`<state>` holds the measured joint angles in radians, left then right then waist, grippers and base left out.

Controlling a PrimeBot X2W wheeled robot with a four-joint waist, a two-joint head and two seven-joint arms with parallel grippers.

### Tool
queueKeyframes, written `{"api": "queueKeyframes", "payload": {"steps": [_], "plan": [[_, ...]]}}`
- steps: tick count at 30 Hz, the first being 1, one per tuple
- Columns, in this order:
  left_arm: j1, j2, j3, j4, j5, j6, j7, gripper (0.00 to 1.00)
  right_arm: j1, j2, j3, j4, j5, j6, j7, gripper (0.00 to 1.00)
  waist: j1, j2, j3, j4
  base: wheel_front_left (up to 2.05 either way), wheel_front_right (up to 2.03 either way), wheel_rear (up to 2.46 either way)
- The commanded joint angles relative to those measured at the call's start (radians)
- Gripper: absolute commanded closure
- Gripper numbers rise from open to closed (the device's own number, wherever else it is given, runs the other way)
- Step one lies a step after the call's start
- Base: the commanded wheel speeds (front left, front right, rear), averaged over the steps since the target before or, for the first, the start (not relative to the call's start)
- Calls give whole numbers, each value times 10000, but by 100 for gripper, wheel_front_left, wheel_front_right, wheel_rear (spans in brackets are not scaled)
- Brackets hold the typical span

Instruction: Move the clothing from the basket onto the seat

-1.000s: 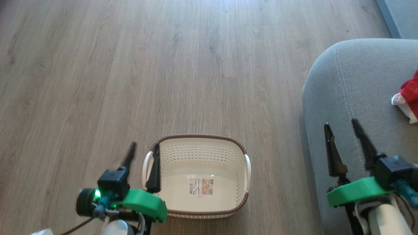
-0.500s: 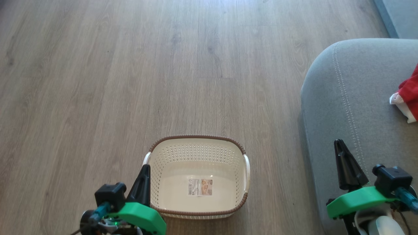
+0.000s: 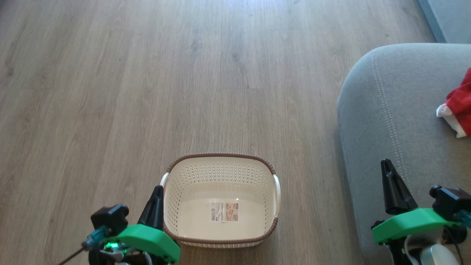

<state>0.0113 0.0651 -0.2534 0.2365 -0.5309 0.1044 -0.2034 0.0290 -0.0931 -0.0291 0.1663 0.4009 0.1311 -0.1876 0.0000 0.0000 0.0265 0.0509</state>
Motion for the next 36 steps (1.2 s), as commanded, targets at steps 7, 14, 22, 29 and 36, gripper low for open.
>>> {"api": "queueKeyframes", "payload": {"steps": [7,14,22,29,36], "plan": [[-552,107,397,-250,-931,-226,202,100,-542,31,-82,-202,1002,-1,217,100,0,0,-17,-35,0,0,0],[-594,131,585,-240,-1726,-387,376,100,-603,50,-125,-129,1852,-1,416,100,0,0,-33,-71,0,0,0],[-648,154,836,-217,-2739,-593,610,100,-682,77,-183,-35,2943,-1,674,100,0,0,-54,-117,0,0,0],[-692,168,1039,-195,-3522,-754,798,100,-743,99,-230,39,3789,-2,877,100,0,0,-70,-153,0,0,0],[-737,177,1245,-171,-4296,-914,989,100,-804,122,-279,113,4630,-2,1080,100,0,0,-86,-189,0,0,0]]}}
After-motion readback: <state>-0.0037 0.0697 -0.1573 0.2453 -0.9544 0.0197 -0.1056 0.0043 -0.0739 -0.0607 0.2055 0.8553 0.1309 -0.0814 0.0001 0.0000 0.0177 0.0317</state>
